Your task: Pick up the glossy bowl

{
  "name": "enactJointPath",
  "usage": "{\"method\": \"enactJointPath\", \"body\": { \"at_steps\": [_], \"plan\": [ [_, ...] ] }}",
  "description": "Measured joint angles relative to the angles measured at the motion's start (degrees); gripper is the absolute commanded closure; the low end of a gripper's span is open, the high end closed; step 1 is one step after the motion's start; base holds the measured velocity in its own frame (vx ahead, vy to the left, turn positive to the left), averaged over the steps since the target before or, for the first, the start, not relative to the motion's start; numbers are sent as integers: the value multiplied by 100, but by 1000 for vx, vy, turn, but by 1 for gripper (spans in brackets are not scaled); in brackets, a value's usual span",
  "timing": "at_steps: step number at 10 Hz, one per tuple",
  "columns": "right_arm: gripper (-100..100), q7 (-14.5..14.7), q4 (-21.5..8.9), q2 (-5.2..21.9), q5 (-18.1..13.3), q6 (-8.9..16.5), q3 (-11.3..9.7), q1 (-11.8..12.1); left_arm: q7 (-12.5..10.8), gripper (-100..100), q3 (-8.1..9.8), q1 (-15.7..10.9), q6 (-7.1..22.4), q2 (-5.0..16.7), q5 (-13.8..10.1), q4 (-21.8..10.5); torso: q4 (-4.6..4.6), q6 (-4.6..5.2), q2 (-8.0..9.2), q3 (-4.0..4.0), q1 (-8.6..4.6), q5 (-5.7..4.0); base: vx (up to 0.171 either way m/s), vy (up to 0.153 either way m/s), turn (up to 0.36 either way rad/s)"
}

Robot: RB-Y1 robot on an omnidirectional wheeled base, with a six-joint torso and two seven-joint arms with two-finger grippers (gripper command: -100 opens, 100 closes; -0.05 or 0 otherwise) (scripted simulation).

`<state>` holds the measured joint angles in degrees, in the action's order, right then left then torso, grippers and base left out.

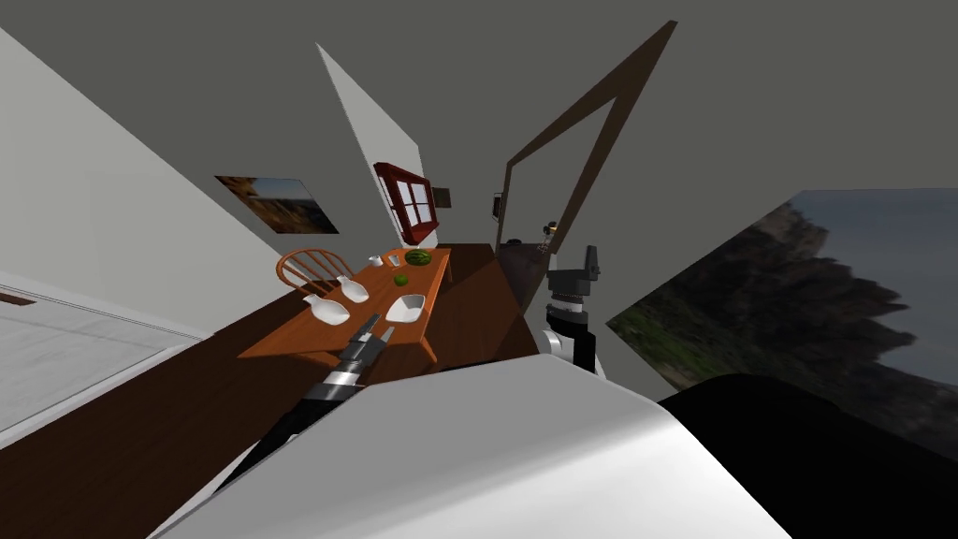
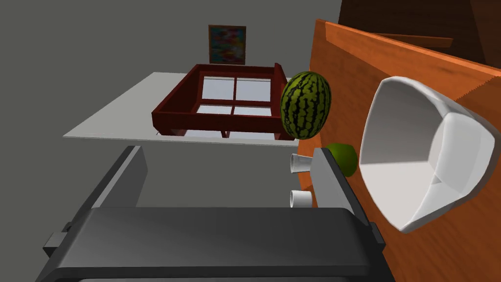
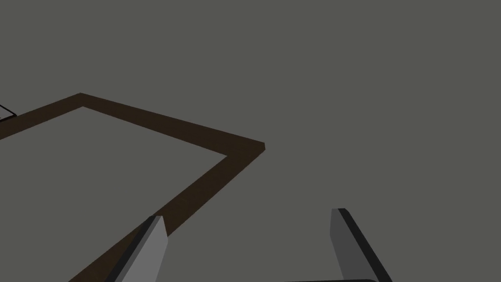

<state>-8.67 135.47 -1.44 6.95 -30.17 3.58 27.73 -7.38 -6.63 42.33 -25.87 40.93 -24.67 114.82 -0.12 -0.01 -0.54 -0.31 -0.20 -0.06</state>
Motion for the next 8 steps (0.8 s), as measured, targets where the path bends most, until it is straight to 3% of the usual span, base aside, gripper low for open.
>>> {"method": "enactJointPath", "body": {
  "at_steps": [4,5,8],
  "plan": [
    [0,0,0,0,0,0,0,0,-168,-100,-252,102,352,657,-335,-466,0,1,-1,-1,13,2,167,-37,-49],
    [0,0,0,0,0,0,0,0,-200,-100,-258,217,545,808,-455,-444,-1,1,-4,-3,9,2,131,-23,-11],
    [0,0,0,1,0,0,1,0,-350,-100,-458,379,673,1267,-653,-821,-1,0,-6,-4,21,4,159,-11,-37]
  ]
}}
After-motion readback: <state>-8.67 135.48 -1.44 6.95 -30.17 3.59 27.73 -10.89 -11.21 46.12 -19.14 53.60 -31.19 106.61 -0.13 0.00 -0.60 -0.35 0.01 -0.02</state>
